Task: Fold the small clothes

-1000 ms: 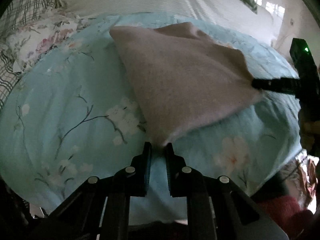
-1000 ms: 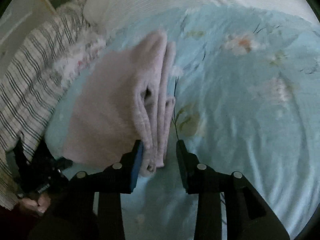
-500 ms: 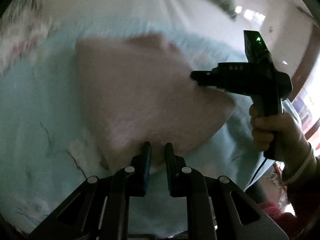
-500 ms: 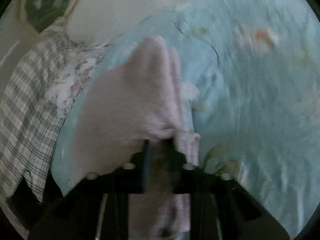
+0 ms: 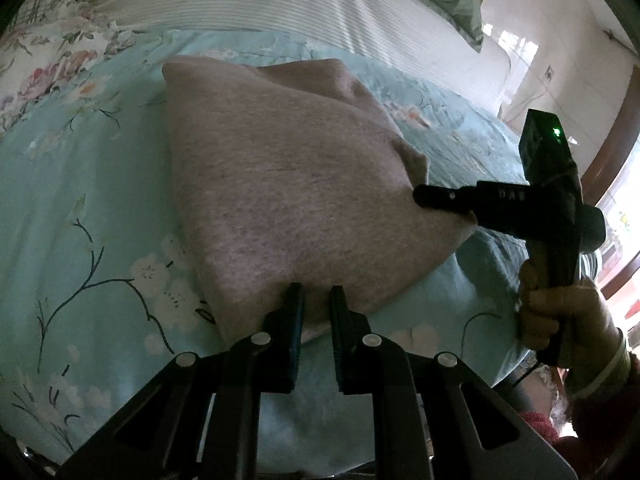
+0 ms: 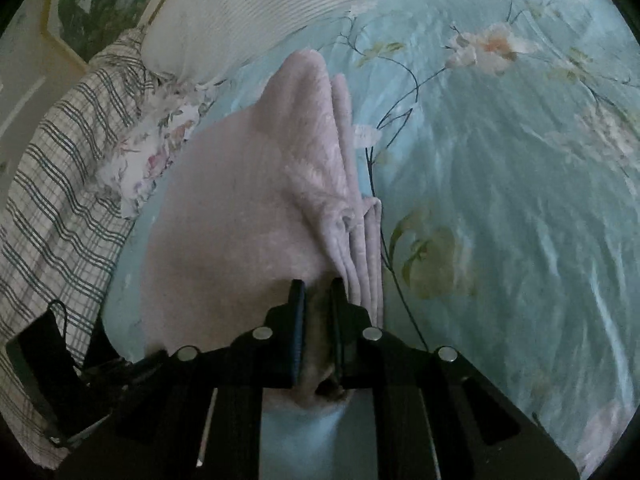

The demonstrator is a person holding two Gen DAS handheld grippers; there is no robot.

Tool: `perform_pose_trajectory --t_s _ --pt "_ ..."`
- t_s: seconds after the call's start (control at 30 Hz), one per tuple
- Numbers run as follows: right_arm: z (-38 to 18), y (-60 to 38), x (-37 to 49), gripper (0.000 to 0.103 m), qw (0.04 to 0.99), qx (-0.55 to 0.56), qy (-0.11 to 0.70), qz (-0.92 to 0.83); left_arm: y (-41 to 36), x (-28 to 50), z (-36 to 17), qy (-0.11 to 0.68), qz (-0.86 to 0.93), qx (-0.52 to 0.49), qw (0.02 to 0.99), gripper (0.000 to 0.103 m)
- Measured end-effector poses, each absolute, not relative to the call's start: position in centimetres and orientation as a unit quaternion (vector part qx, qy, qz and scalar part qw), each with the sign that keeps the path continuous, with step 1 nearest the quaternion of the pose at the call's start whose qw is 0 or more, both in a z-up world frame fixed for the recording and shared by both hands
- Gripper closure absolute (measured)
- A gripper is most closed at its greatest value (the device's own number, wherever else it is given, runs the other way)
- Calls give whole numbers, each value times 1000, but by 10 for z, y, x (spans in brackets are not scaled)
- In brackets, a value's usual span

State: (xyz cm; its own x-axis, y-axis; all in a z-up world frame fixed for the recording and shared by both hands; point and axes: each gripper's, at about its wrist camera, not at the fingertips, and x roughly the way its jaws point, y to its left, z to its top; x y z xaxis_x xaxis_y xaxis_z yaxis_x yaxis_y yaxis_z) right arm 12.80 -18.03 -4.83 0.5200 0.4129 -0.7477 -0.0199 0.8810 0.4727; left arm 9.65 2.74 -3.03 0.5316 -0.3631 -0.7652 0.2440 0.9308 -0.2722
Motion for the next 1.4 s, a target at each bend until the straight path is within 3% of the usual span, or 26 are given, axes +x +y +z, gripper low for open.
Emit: perform_pose_trajectory --t_s 0.17,0.33,0.37,0.43,0.57,0.6,0.63,0.7,0.77,0.93,1.13,1.3,1.4 --pt "-42 -184 129 89 838 232 478 126 29 96 -29 452 -172 -62 873 90" --pt "-3 -186 139 85 862 243 422 138 29 94 -30 450 -171 -65 874 90" --pt "2 -186 145 81 867 236 419 133 28 95 -30 450 -170 -63 875 90" --pt "5 -187 161 50 877 219 412 116 28 94 -30 449 -170 -60 875 90" --pt "-14 -186 194 49 859 217 448 117 31 94 -30 450 -171 -66 874 90" --pt "-22 -183 202 55 851 212 465 119 32 94 -30 450 -172 -66 874 90" --pt "-32 -178 211 75 841 206 483 128 32 94 -30 450 -172 -65 874 90" --pt "-33 -174 219 79 845 189 485 121 32 94 -30 451 -172 -64 874 90" --pt "-27 -175 226 92 859 174 469 109 32 95 -29 451 -173 -65 873 89" --pt "-39 -187 236 91 846 202 483 100 33 95 -29 452 -173 -70 873 89" --pt "23 -181 172 86 874 215 412 141 35 97 -30 451 -175 -73 872 89" --pt "-9 -166 141 86 855 173 471 129 35 98 -31 450 -175 -71 873 89" --pt "-51 -197 138 101 834 239 487 103 37 95 -31 450 -177 -71 872 89"
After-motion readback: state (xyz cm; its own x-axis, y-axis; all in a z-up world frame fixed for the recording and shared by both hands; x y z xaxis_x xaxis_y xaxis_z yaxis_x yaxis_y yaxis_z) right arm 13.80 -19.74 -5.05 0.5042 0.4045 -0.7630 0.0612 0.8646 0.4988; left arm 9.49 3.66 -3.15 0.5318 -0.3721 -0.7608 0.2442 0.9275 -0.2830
